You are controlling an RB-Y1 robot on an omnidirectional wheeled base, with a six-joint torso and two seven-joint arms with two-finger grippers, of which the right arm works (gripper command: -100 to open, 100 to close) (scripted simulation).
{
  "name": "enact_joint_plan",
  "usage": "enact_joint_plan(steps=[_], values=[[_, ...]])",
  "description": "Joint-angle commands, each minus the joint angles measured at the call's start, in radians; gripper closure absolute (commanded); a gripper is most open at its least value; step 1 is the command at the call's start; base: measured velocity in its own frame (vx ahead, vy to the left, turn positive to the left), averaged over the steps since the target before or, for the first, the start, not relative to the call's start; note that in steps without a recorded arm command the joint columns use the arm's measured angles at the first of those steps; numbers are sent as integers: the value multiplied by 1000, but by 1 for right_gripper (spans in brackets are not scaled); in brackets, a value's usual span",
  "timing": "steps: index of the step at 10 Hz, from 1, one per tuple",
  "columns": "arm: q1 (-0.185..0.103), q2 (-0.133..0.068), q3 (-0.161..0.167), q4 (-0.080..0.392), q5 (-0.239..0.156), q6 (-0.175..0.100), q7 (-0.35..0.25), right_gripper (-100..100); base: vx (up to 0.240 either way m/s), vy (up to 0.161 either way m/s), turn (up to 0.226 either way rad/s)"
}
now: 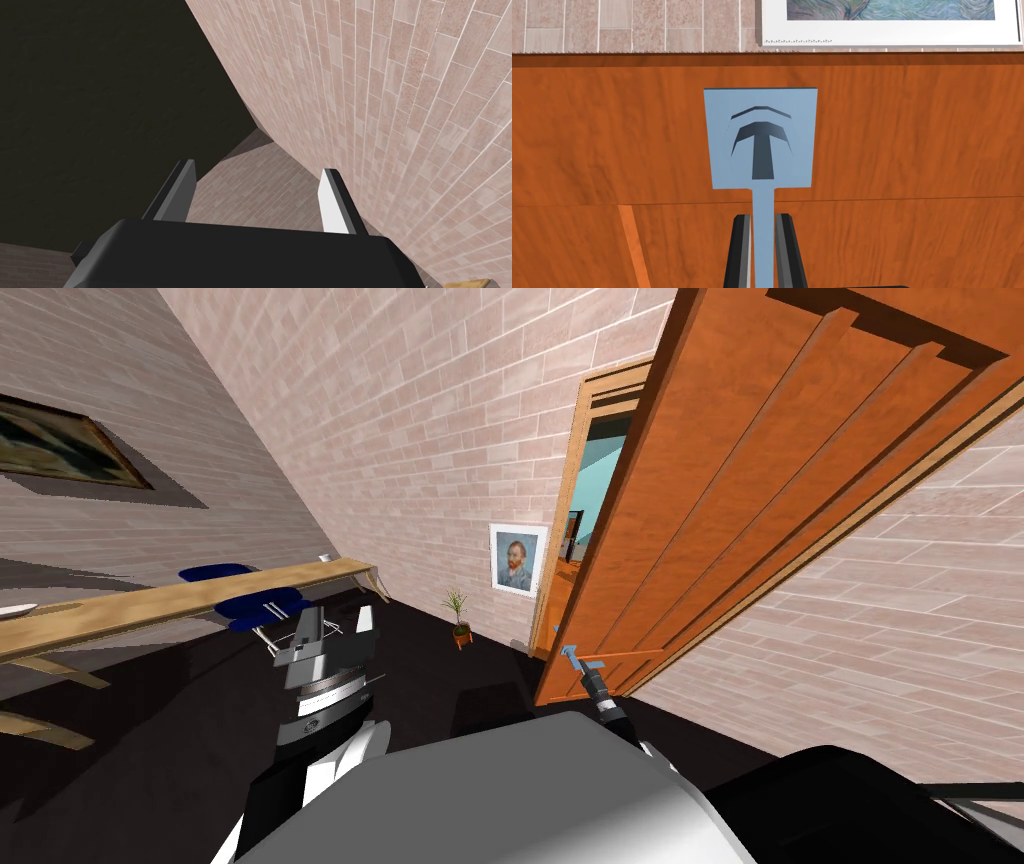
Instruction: Pull the door open
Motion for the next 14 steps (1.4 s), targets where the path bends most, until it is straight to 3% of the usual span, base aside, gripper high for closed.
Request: enact_joint_plan(steps=[1, 6, 7, 14], values=[[-29, 6, 12, 29, 0, -1, 1, 100, -202, -32, 81], [-117, 14, 38, 91, -7, 17, 8, 100, -166, -54, 80], [-117, 14, 38, 91, -7, 17, 8, 100, -142, -50, 57], [-246, 26, 76, 182, -18, 44, 19, 100, -169, -56, 73]])
